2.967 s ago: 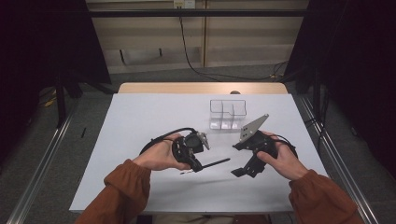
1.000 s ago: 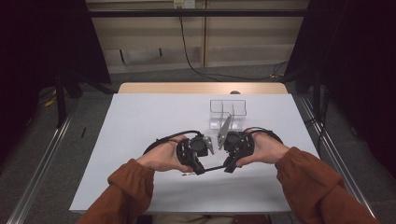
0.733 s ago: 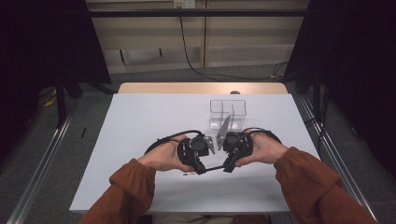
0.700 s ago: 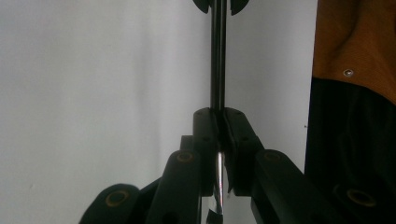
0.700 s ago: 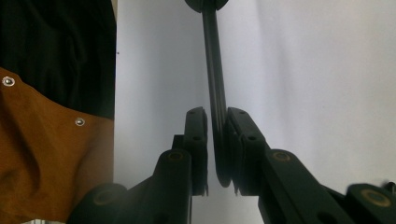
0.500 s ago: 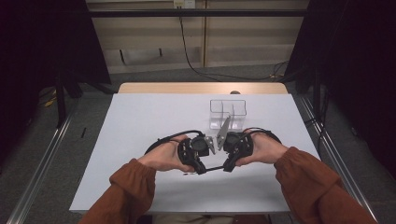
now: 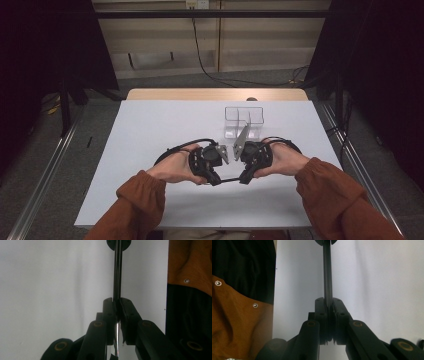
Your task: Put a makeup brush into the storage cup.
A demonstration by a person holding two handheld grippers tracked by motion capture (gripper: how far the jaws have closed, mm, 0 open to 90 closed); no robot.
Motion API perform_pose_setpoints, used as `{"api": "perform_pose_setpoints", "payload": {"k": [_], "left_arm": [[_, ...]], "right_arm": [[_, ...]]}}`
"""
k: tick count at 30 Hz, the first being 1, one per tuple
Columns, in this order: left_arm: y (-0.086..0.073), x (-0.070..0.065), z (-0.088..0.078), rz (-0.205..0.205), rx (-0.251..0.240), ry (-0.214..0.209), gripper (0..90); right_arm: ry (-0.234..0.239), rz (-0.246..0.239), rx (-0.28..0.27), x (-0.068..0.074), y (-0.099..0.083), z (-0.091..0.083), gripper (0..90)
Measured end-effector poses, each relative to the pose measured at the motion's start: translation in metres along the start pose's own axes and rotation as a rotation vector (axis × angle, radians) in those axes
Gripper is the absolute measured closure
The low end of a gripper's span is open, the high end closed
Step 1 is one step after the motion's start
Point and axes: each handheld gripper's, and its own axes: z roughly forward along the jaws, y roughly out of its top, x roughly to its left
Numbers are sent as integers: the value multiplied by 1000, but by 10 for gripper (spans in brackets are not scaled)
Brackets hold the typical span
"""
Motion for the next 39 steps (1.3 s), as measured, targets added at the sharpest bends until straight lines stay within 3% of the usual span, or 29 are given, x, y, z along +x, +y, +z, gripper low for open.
{"api": "perform_pose_setpoints", "payload": {"k": [4,8,10,13,14,15,17,21,26,34,39], "left_arm": [[-2,1,-1,-17,-20,-5,817],[-3,3,-3,-40,-58,8,752],[-4,3,-4,-49,-69,16,714],[-7,6,-5,-53,-74,21,637],[-9,7,-6,-64,-88,44,610],[-9,7,-6,-74,-98,49,539],[-12,8,-6,-85,-124,47,505],[-16,9,-7,-97,-146,85,354],[-25,9,-8,-134,-214,134,181],[-40,16,-11,-208,-250,179,62],[-48,16,-13,-247,-288,189,42]], "right_arm": [[-6,-15,-13,-1,-1,0,841],[-4,23,-11,-1,-1,-1,841],[-5,21,-25,-2,-2,-1,841],[-6,28,-28,-3,-2,-2,841],[-3,29,-26,-3,-3,-2,841],[-8,23,-31,-4,-3,-2,841],[-10,26,-31,-4,-4,-2,840],[-11,37,-44,-5,-6,-3,840],[-8,58,-63,-5,-12,-2,840],[-22,98,-75,-5,-25,-6,841],[-35,116,-99,-4,-33,-8,841]]}}
